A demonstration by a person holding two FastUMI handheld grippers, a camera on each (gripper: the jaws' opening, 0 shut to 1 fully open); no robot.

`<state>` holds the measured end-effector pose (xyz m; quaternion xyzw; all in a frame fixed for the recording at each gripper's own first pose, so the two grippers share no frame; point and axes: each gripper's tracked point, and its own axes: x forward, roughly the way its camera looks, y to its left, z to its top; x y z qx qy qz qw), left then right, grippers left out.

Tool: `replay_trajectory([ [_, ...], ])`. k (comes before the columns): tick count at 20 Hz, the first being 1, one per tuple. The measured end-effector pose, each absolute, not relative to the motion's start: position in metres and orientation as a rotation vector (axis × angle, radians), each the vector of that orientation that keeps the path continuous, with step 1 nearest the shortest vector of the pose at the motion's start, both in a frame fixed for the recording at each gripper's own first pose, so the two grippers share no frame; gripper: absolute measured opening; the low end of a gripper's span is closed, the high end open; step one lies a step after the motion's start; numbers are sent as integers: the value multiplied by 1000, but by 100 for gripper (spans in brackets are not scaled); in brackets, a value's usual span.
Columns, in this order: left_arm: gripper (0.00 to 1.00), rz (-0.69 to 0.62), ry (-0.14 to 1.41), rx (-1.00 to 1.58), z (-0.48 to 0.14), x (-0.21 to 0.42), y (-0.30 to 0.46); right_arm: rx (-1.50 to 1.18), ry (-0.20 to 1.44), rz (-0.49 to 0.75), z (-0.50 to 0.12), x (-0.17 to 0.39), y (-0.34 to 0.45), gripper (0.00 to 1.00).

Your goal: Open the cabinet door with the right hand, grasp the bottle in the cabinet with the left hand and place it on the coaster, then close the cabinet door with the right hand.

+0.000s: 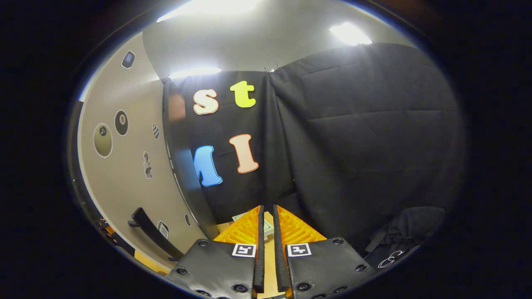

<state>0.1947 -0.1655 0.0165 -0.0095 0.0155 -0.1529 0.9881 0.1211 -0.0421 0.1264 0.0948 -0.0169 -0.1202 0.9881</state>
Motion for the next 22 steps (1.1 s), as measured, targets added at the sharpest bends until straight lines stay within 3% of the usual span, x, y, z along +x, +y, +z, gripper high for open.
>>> replay_trajectory([
  [4, 84, -301, 11, -47, 33, 244, -182, 164, -46, -214, 132, 169, -51, 22],
  [6, 86, -300, 12, -40, 36, 270, -193, 132, -16, -227, 122, 188, -56, 40],
  [9, 84, -323, 3, -12, 38, 299, -214, 94, 23, -234, 107, 215, -61, 93],
  [11, 84, -348, 1, -23, 36, 317, -231, 100, 25, -264, 103, 227, -68, 93],
  [12, 84, -357, -3, -31, 36, 324, -238, 99, 19, -288, 104, 230, -74, 86],
  [13, 86, -361, -5, -35, 35, 333, -243, 98, 16, -296, 103, 235, -76, 92],
  [22, 86, -395, 49, -33, 7, 386, -277, 136, 32, -350, 89, 246, -100, 92],
])
